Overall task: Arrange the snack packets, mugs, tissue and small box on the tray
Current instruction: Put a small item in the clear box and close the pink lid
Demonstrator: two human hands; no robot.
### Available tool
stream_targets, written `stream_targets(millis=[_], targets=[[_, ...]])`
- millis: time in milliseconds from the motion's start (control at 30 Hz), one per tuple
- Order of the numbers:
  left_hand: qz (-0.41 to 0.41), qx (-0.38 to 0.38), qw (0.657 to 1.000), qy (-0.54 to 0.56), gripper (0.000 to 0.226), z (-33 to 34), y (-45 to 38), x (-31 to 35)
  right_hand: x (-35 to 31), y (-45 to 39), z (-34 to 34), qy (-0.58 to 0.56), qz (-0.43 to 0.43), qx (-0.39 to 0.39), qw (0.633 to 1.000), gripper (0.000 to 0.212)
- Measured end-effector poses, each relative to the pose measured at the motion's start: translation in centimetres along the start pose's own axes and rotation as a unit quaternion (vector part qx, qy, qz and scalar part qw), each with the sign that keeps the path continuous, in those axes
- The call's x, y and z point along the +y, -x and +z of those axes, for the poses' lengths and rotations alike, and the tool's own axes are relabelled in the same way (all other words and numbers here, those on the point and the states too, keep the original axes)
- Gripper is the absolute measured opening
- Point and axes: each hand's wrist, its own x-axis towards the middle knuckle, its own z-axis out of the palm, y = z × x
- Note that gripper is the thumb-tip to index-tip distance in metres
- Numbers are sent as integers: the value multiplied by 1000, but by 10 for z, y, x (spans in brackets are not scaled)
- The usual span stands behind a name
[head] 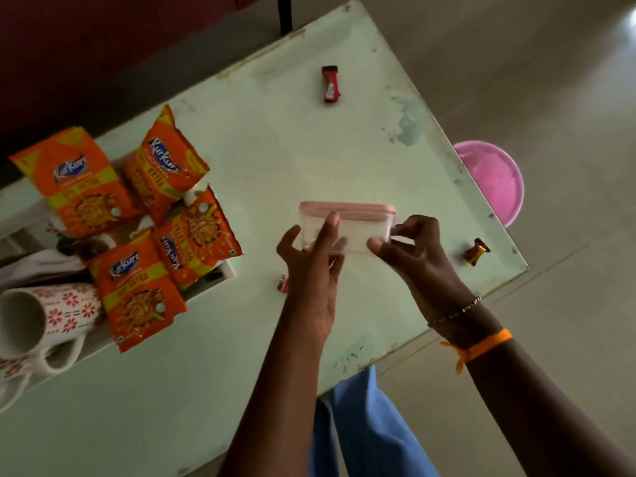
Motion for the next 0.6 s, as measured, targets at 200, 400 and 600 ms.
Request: stream_targets(millis=[200,400,600], targets=[[7,-104,978,-180,70,-21,10,21,-10,-9,10,93,-63,-121,986,32],[18,-99,974,-202,70,-49,21,18,-3,2,19,150,-47,-170,973,16],[20,-125,966,-227,74,-93,30,22,17,-16,4,180,-60,7,982,26]])
